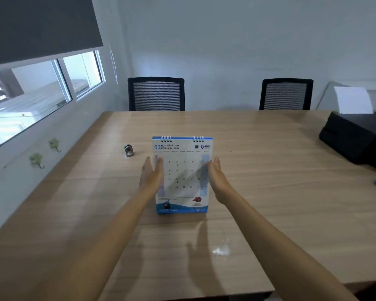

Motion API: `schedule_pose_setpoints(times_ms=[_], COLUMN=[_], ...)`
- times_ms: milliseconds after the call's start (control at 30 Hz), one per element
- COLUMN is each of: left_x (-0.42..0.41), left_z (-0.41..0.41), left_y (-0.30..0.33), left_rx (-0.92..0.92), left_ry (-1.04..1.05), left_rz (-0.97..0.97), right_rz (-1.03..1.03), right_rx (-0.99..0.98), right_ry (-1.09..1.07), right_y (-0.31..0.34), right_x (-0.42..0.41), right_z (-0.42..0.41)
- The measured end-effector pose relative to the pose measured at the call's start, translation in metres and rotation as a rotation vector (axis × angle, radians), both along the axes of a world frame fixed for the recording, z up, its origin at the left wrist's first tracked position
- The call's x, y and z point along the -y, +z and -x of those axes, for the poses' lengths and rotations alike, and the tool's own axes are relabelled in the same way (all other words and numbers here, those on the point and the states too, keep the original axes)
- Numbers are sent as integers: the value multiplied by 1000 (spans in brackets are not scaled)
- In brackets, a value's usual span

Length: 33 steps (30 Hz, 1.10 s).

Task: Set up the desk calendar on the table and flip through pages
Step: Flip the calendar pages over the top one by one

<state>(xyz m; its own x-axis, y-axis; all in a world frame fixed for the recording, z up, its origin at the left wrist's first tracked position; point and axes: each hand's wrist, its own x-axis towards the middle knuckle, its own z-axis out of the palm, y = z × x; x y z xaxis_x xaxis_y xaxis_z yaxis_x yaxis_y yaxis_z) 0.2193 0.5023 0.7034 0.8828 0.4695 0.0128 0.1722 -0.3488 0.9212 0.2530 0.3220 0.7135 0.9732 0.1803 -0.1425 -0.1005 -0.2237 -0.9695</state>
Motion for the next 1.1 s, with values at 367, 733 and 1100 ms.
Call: schedule_pose_setpoints(times_ms=[367,733,1100], left_x=[9,-20,-38], left_z=[10,21,31], left_y=[9,19,54], left_rx=[22,-37,-21], left_ry=[-97,103,-135], left_rz=[-98,8,598], right_rz=[33,49,-254], right_rx=[13,60,-223], right_ry=[-35,-188,-75], right_y=[-1,6,48], right_x=[-11,3,36], right_z=[15,22,15])
